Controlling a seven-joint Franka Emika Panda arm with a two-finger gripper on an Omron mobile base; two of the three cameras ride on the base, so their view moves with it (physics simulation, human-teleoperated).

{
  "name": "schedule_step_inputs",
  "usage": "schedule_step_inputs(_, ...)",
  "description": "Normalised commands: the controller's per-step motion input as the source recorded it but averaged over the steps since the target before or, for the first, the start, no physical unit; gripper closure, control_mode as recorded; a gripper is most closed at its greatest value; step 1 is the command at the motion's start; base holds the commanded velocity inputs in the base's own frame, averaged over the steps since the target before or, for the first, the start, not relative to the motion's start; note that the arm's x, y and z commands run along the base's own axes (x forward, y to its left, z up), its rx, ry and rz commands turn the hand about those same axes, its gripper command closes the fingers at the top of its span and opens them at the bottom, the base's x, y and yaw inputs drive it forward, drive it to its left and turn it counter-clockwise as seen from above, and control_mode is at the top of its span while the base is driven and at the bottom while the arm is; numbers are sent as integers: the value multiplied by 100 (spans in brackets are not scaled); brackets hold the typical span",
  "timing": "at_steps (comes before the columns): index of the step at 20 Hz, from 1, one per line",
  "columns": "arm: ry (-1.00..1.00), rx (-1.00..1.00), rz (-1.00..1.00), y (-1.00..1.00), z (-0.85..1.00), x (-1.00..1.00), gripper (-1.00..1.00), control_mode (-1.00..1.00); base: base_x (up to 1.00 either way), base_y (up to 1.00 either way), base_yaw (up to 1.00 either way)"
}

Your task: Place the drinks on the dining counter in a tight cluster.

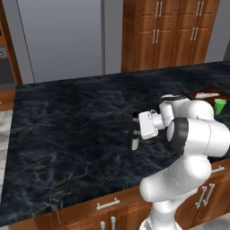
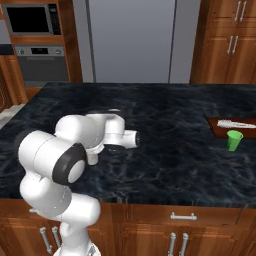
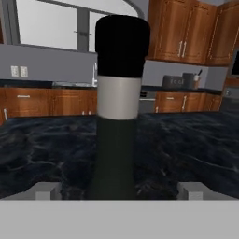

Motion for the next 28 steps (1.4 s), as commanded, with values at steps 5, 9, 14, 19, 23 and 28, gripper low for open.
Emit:
schedule_step_inputs(5,2,0,0,-22,0,-8,-100,-100,0,0,0)
schedule_step_inputs(9,9,0,-10,-23,10,-33,-100,-100,0,0,0)
schedule_step_inputs(14,16,0,-18,-9,18,-39,-100,-100,0,0,0)
schedule_step_inputs(19,23,0,-17,-10,25,-46,-100,-100,0,0,0)
schedule_step_inputs(23,16,-8,-7,-1,25,-47,-100,-100,0,0,0)
schedule_step_inputs(28,2,-6,0,7,10,-53,-100,-100,0,0,0)
